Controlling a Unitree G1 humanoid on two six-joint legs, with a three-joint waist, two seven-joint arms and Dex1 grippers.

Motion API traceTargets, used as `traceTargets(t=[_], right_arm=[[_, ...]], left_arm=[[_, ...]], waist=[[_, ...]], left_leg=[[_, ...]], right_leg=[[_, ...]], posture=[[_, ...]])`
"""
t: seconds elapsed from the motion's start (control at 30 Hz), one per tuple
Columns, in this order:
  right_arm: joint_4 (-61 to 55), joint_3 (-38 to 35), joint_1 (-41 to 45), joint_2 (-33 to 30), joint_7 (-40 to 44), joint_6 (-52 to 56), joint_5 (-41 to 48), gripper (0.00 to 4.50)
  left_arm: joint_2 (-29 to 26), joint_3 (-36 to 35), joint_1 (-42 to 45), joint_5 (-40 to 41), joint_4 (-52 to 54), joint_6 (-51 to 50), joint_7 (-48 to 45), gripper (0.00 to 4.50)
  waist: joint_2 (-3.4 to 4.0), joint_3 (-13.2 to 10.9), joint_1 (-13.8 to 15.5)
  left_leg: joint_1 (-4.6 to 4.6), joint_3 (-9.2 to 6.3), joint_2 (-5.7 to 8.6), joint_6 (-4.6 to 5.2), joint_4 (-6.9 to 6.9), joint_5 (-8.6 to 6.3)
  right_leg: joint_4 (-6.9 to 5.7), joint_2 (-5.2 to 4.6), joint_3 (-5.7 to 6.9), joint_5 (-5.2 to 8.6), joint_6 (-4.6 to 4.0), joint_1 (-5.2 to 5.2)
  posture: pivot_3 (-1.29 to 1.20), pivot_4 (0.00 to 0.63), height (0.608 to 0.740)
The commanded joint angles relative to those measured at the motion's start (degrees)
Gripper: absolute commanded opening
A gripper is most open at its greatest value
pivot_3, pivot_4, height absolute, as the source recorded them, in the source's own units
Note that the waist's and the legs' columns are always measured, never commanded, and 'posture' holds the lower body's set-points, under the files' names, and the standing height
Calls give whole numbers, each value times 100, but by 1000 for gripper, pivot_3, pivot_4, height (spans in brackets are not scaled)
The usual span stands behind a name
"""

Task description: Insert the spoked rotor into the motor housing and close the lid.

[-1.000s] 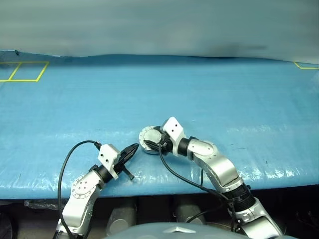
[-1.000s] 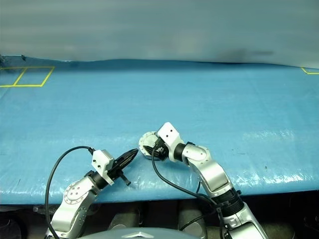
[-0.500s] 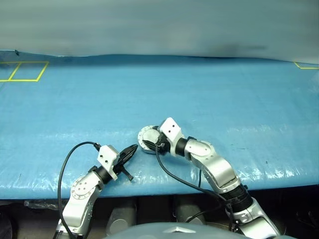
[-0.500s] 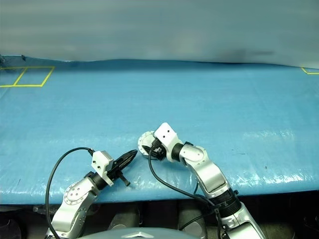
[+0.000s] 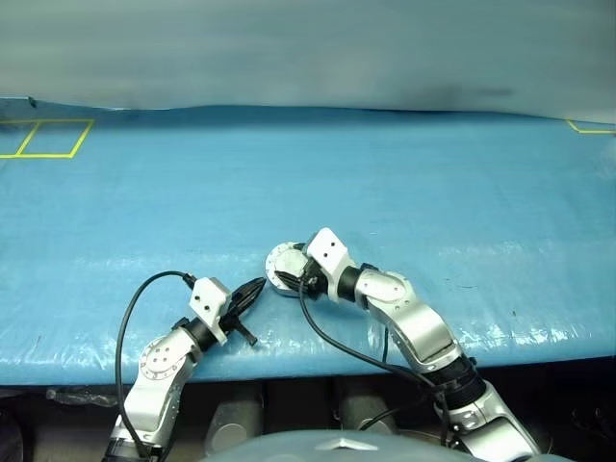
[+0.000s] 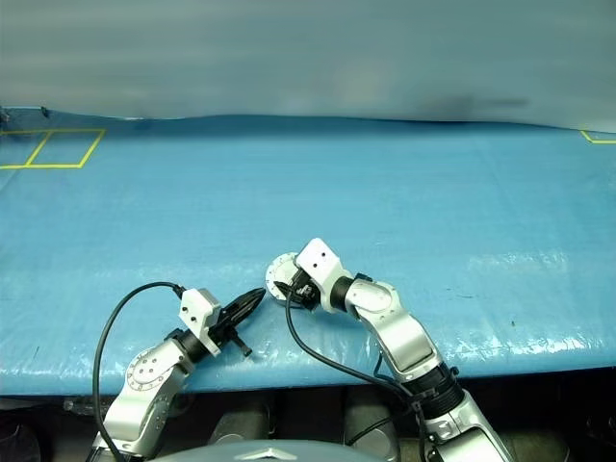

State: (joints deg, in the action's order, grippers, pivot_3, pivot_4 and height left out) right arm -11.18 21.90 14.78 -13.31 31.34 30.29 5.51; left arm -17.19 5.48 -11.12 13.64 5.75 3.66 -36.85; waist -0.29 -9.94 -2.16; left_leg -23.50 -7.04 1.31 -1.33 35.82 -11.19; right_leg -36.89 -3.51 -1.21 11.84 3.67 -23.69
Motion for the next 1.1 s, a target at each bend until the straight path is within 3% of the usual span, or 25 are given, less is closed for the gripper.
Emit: traceTargets(t=[0.03,0.37,0.53,0.73,0.87,1.1], right_arm=[[56,-25,110,33,1,62,0,3035],[34,-9,63,-38,62,109,-25,3035],[38,-23,64,-23,47,119,-33,3035],[112,63,71,-47,84,-53,-129,3035],[121,113,24,-79,98,-154,-188,3035],[119,88,-9,-54,75,-182,-207,3035]], left_arm=[[-50,-57,46,9,58,135,-41,0],[-68,-241,471,295,1002,-1155,541,0],[-294,-445,1196,1110,1634,-3092,764,0],[-611,-435,2184,1710,1473,-4776,698,0],[-568,-429,2600,1945,1292,-5404,727,0],[-818,-163,2891,1643,1089,-5679,708,0]], waist=[[0,0,0],[0,0,3],[0,0,-1],[-2,-1,-26],[-2,-1,-34],[-2,-1,-41]], left_leg=[[0,0,0,0,0,0],[1,-2,0,0,1,0],[2,-5,0,0,1,0],[3,-5,2,0,2,1],[4,-5,2,-1,1,1],[6,-5,2,-3,1,3]], right_leg=[[0,0,0,0,0,0],[-1,0,1,0,0,1],[-3,2,3,-1,1,5],[-2,4,5,-1,3,7],[-1,4,4,-2,3,9],[-2,4,3,-2,3,8]], posture=[[0,150,740],[0,150,740],[0,150,740],[0,150,740],[0,150,740],[0,150,740]])
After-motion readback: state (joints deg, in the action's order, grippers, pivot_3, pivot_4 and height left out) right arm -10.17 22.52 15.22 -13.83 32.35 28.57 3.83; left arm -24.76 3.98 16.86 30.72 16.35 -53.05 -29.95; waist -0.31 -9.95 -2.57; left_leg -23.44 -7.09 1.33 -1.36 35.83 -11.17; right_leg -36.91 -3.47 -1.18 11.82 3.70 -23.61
